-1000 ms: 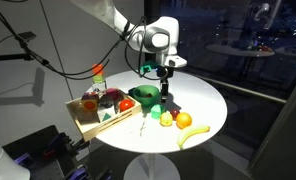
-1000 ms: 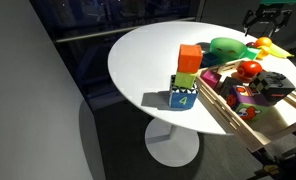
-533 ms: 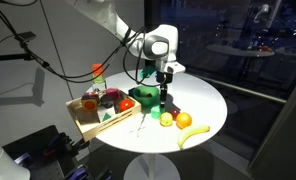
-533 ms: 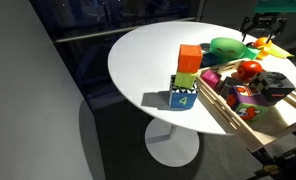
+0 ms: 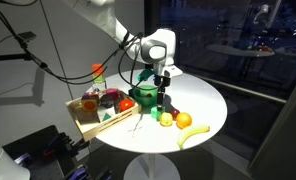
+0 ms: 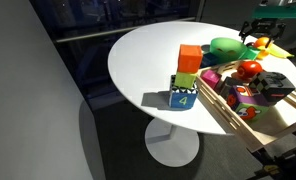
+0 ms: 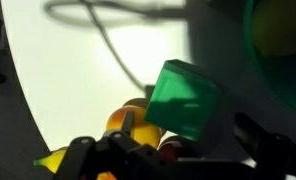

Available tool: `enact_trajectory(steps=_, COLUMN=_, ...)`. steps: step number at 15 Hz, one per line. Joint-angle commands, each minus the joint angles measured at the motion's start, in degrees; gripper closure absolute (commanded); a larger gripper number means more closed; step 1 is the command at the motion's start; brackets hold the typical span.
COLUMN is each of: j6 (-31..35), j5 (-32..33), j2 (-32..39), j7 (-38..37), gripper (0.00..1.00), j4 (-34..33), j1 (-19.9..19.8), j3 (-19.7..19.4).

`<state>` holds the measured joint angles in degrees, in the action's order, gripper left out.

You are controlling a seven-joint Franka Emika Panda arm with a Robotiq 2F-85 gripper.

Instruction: Pick up the green block and put it in the tray

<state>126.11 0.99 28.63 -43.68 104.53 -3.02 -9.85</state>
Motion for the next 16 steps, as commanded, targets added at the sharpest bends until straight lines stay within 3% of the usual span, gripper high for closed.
enact_trajectory(steps=1, j6=0.77, j5=-0.01, j2=-1.21, j7=-1.76, gripper=0.0, j4=2.01, j1=1.01, j3=-0.88)
enact_trajectory(steps=13, j6=1.37, j5=0.39, j2=-0.75, j7=-2.79, gripper=0.0, j4=3.41, j1=1.15, j3=-1.35)
enact_trajectory(steps=14, j6=1.53, j5=0.33, j2=-0.69, j7=-2.84, gripper=0.25, j4=3.41, j1=1.12, j3=-1.37)
enact_trajectory(steps=16, j6=1.91, j5=0.3, j2=-0.55, j7=-2.96, gripper=0.34, j4=3.37, j1=1.12, j3=-1.43)
